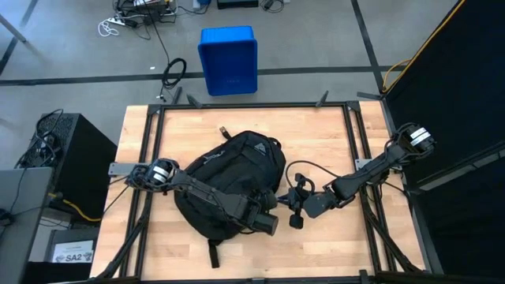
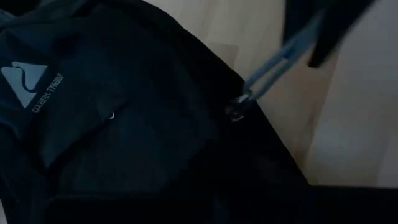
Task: Unpack backpack
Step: Close the black backpack
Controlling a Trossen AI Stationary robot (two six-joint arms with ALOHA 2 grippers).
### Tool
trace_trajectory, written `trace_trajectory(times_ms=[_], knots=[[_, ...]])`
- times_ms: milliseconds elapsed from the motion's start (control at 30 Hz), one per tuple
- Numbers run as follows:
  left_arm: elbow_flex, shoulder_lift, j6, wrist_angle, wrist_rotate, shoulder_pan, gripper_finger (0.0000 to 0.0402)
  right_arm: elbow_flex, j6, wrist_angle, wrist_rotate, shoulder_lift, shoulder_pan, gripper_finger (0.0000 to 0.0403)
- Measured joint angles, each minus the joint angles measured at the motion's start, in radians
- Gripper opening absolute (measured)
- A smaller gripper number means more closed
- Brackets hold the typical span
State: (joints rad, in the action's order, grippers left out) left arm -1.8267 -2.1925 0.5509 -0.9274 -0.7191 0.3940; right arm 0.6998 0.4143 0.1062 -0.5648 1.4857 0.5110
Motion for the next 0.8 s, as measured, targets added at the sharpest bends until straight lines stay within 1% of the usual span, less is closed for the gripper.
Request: trace_trajectory(times_ms=[100, 167, 267, 367, 533, 667, 800], knots=[[0.000, 0.000, -0.023, -0.004, 0.021, 0.039, 0.0004, 0.000, -0.003, -0.015, -0.022, 0.000, 0.000, 0.0000], [0.000, 0.000, -0.023, -0.005, 0.055, 0.074, 0.0002, 0.000, -0.014, -0.021, -0.028, 0.000, 0.000, 0.0000], [0.006, -0.003, 0.010, 0.001, 0.059, 0.124, 0.0001, 0.000, -0.026, -0.015, -0.030, 0.000, 0.006, 0.0000], [0.030, -0.004, 0.072, -0.029, 0.033, 0.176, 0.0001, 0.000, -0.027, -0.016, -0.030, 0.001, 0.014, 0.0000], [0.072, -0.004, 0.241, -0.122, 0.001, 0.241, 0.0000, 0.002, -0.021, -0.001, -0.027, 0.002, 0.015, 0.0000], [0.064, -0.004, 0.239, -0.123, -0.029, 0.268, 0.0000, 0.002, -0.030, 0.052, 0.017, 0.002, 0.014, 0.0000], [0.054, -0.004, 0.241, -0.142, -0.025, 0.274, 0.0000, 0.001, -0.050, 0.055, 0.013, 0.002, 0.032, 0.0000]])
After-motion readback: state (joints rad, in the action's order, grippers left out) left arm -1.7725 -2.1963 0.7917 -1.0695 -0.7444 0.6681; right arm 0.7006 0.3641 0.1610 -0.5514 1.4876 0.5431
